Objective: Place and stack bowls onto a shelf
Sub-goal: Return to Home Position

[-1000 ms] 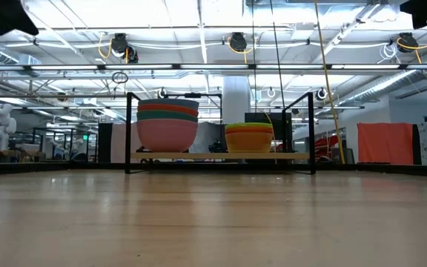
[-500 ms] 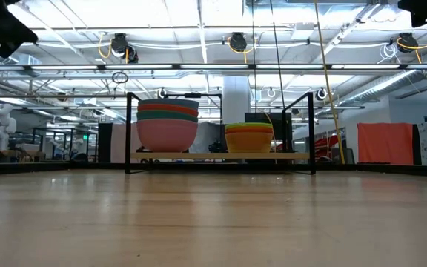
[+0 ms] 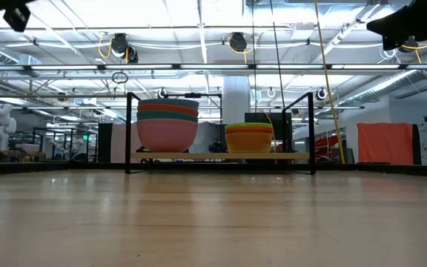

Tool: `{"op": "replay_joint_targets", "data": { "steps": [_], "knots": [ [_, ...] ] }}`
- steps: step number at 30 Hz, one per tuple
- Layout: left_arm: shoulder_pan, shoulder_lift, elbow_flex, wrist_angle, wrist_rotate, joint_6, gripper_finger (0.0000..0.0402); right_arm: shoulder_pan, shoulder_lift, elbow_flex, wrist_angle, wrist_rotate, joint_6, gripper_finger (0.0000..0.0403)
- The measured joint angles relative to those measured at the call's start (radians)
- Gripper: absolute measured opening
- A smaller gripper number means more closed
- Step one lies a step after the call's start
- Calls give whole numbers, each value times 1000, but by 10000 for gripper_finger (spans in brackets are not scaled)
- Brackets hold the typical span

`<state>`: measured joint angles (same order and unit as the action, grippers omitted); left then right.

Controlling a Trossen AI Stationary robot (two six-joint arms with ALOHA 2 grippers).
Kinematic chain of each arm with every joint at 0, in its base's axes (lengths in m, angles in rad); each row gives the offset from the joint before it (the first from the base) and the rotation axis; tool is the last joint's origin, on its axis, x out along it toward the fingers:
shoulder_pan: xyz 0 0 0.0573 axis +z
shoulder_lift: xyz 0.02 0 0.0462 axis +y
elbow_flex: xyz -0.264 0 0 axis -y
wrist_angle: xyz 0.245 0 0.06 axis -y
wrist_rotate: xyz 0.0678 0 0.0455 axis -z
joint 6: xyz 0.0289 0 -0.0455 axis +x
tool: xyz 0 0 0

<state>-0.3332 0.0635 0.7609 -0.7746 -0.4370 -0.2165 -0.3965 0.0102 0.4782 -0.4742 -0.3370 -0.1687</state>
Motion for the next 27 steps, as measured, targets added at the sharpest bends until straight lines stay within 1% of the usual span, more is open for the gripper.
{"op": "replay_joint_targets", "data": {
  "steps": [4,6,10,14,17,19,23,27],
  "knots": [
    [0,0,-34,96,-1,68,26,0,1,-2,4,72,1,0],
    [0,1,-64,157,-1,105,26,0,1,-2,37,108,2,0],
    [0,1,-145,266,-3,177,26,0,1,-2,77,129,1,0],
    [0,1,-224,355,-6,197,26,0,1,-11,100,131,-3,0],
    [0,1,-280,419,-6,197,26,0,1,-67,165,127,2,0],
    [0,1,-310,454,-6,197,26,0,1,-120,238,126,0,0],
    [0,1,-366,500,-6,191,26,0,2,-238,370,126,3,0],
    [0,1,-429,552,-6,186,26,0,1,-327,489,123,21,0]
  ]
}}
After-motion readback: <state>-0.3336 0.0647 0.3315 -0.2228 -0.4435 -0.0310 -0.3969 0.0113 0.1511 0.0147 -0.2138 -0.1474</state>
